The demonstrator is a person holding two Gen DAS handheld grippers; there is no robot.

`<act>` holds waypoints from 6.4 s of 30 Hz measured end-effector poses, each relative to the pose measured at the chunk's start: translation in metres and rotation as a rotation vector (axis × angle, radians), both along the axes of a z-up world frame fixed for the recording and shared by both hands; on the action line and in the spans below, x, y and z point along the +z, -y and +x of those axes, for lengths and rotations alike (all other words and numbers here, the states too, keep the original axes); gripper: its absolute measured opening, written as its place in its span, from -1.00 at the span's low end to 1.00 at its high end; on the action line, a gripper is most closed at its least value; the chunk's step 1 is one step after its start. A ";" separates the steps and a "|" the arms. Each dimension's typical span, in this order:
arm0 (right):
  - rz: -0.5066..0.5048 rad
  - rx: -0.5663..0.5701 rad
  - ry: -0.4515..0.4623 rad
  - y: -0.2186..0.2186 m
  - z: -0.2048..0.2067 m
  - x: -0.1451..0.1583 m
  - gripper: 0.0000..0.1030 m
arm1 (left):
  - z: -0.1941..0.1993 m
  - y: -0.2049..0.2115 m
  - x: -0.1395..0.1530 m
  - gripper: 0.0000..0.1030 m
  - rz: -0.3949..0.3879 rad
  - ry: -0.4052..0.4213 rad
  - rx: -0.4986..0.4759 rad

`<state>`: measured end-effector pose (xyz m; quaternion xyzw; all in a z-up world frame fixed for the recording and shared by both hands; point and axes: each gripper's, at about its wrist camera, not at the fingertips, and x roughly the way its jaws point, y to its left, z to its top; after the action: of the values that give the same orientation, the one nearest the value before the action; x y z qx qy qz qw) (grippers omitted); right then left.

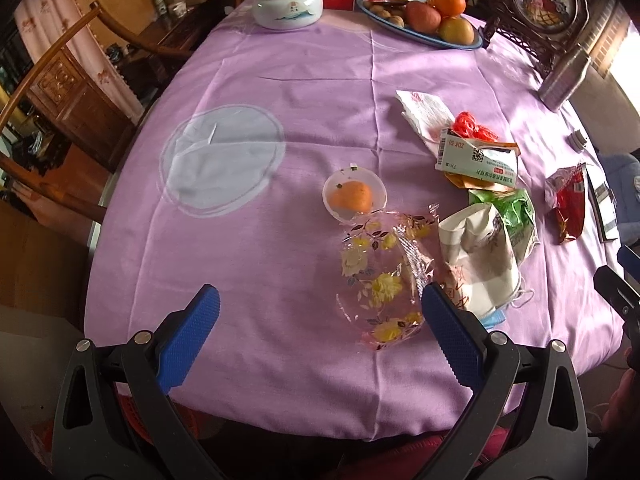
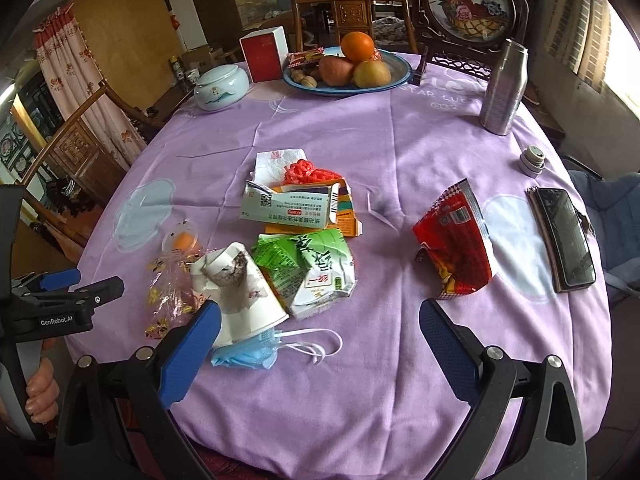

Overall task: Collect trash
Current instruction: 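Move the right tool toward the crumpled white paper cup, then close the right tool on the white paper cup and lift it, then grasp the clear cup with orange piece with the left tool while the right tool holds the paper cup, then carry both cups to the red basket while the left tool drops the clear cup in, then open the right tool to drop the paper cup into the red basket, then bring both tools back over the table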

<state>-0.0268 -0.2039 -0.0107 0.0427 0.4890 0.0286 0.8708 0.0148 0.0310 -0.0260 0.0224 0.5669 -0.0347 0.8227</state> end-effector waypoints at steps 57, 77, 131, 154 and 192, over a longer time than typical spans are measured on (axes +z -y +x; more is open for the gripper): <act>0.030 0.246 -0.112 -0.049 0.060 -0.062 0.42 | -0.024 -0.084 0.014 0.89 0.050 -0.001 0.238; -0.061 -0.062 0.155 0.050 -0.032 0.015 0.42 | 0.109 0.044 -0.076 0.66 0.041 -0.088 -0.101; 0.217 0.855 0.162 -0.257 0.003 0.042 0.42 | -0.217 -0.314 -0.028 0.26 -0.068 -0.022 0.970; 0.169 1.431 -0.150 -0.491 -0.118 -0.015 0.46 | -0.367 -0.375 -0.017 0.62 -0.043 -0.023 1.261; 0.169 0.190 0.183 -0.053 -0.008 0.024 0.64 | -0.026 -0.090 0.013 0.69 -0.059 0.086 0.110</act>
<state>-0.0351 -0.1507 0.0137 0.0667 0.4053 0.1556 0.8984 -0.0112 0.1214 -0.0130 -0.0315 0.5303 -0.0049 0.8472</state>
